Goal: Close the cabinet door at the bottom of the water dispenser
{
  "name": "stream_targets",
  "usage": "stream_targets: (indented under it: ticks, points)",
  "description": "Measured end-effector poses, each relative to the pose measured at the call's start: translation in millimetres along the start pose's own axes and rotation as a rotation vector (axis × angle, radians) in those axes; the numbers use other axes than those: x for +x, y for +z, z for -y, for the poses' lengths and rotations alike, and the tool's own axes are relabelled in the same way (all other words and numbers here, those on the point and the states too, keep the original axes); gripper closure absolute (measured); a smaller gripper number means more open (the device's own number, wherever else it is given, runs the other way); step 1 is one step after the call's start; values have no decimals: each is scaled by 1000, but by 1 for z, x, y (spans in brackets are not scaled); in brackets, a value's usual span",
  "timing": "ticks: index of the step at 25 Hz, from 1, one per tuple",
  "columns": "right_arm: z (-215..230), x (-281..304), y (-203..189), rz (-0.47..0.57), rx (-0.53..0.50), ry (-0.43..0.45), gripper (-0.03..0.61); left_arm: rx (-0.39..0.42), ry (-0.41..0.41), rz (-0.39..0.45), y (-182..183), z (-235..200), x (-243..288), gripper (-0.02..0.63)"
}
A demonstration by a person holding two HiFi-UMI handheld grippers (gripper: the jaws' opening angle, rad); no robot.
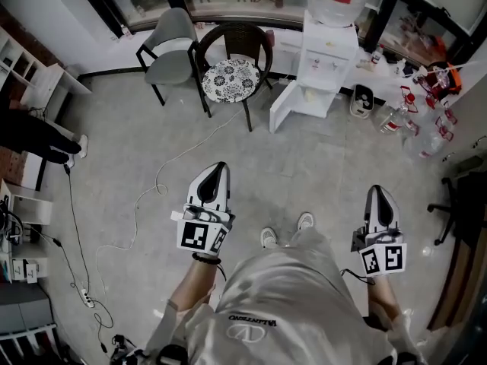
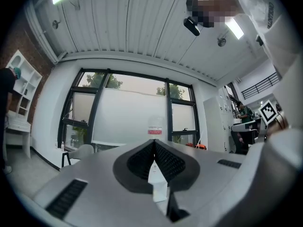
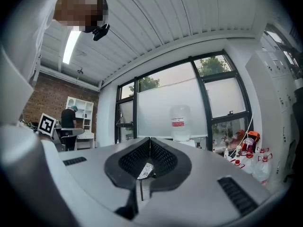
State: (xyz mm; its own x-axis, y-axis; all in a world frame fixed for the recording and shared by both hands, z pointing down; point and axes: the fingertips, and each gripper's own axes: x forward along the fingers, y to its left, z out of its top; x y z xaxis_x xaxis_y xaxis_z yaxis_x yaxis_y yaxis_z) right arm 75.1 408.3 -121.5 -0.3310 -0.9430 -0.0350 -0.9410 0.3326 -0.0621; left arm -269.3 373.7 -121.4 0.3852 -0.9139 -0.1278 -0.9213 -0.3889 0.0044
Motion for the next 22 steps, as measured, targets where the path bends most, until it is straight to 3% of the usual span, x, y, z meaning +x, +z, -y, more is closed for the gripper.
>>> stream_targets:
  ticks: [12,22]
  points:
    - [9,33,-5,0,14,8,561,-6,3,-4,-5,-8,25,615]
    - [41,86,-6,1,27,36,561,1,10,-13,-12,-6,82,615]
